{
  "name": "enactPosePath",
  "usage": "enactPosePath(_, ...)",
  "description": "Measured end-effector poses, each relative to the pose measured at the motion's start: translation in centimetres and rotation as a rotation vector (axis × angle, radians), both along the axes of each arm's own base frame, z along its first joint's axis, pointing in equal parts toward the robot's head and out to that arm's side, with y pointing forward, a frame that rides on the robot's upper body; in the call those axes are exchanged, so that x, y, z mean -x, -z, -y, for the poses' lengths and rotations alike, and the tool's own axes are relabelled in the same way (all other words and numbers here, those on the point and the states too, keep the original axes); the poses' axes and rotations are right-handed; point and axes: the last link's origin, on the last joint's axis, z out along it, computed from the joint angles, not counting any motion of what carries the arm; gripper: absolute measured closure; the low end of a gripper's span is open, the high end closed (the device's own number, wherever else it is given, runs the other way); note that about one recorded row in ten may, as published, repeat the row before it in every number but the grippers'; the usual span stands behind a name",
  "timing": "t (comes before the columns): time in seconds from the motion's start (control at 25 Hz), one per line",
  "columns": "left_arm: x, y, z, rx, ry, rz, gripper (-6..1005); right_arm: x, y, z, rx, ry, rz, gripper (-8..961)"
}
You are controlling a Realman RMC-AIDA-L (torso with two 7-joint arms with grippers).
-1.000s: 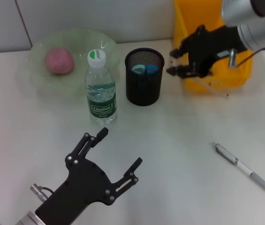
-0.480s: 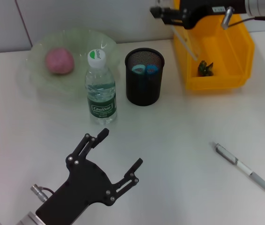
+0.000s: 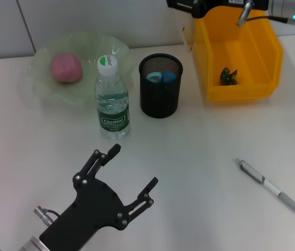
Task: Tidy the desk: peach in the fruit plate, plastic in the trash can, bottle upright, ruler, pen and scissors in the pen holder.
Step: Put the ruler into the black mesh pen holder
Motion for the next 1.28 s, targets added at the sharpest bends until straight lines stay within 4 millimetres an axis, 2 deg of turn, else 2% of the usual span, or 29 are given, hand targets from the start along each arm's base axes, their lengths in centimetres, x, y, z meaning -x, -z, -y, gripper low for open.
enactPosePath(0.52,0.2,-0.1,0.0,-0.001,-0.001,-0.005,149,-1.6,2.7,-0.3,-0.045,-0.070,-0.115,479)
enactPosePath(0.76,0.3,-0.2,0.0,-0.001,-0.004,-0.007,150,-3.2,4.2,-0.3,-0.080,-0.066,-0.157,467)
enactPosePath(1.28,0.4,-0.3,0.0,-0.005,0.000,-0.006,150,-4.4,5.8,-0.3,-0.086,-0.026,-0.200,442)
